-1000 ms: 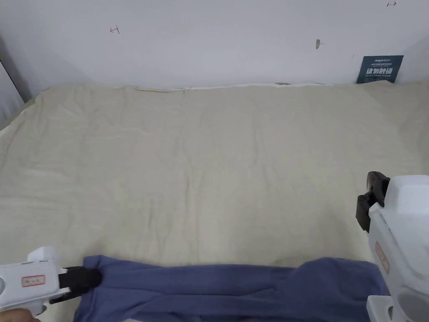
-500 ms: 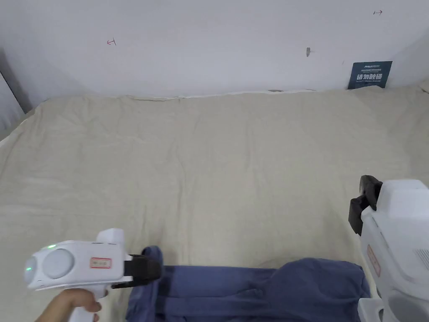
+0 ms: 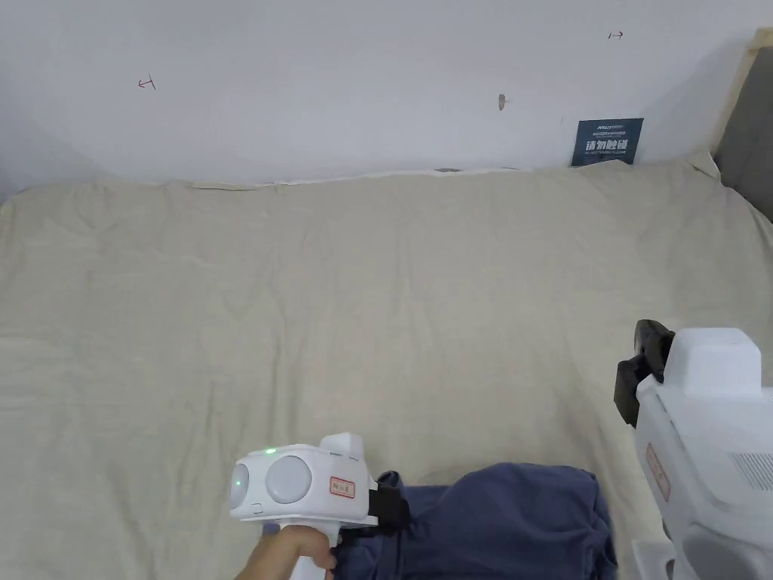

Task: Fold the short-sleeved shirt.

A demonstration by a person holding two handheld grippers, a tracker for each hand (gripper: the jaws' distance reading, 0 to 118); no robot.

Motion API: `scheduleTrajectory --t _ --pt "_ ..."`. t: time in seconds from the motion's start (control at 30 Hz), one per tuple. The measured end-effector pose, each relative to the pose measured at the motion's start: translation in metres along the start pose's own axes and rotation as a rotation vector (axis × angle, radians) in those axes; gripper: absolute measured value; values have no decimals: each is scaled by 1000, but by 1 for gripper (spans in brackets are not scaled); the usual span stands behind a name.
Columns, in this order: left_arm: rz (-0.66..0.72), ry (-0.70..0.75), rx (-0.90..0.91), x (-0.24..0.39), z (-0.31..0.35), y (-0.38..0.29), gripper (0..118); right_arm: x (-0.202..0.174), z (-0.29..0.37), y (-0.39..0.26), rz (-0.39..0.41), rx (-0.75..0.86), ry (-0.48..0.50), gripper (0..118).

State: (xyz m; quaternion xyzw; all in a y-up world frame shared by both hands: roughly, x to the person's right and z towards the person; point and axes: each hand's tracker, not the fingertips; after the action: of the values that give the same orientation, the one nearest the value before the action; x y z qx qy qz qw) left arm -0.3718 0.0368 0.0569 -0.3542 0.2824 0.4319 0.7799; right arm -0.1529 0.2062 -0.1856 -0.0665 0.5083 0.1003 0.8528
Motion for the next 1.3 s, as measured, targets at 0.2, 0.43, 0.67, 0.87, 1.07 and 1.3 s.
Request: scheduleTrajectory --t 0.2,0.43,0.67,0.87,1.07,1.3 --pt "-15 -24 76 15 25 -7 114 5 1 -1 -7 -5 -8 1" --pt "-66 144 373 3 81 -18 112 3 1 -1 -7 -6 0 1" --pt "-149 347 486 -10 86 -44 2 -1 -2 -1 -3 -10 17 1" --pt "-186 339 395 -5 47 -63 0 -2 -2 -2 -8 -15 22 1" --pt "-301 299 307 31 0 -75 0 5 -3 -4 -3 -26 10 1" --pt "-390 350 216 40 -56 -84 0 17 1 -8 -4 -42 -18 1"
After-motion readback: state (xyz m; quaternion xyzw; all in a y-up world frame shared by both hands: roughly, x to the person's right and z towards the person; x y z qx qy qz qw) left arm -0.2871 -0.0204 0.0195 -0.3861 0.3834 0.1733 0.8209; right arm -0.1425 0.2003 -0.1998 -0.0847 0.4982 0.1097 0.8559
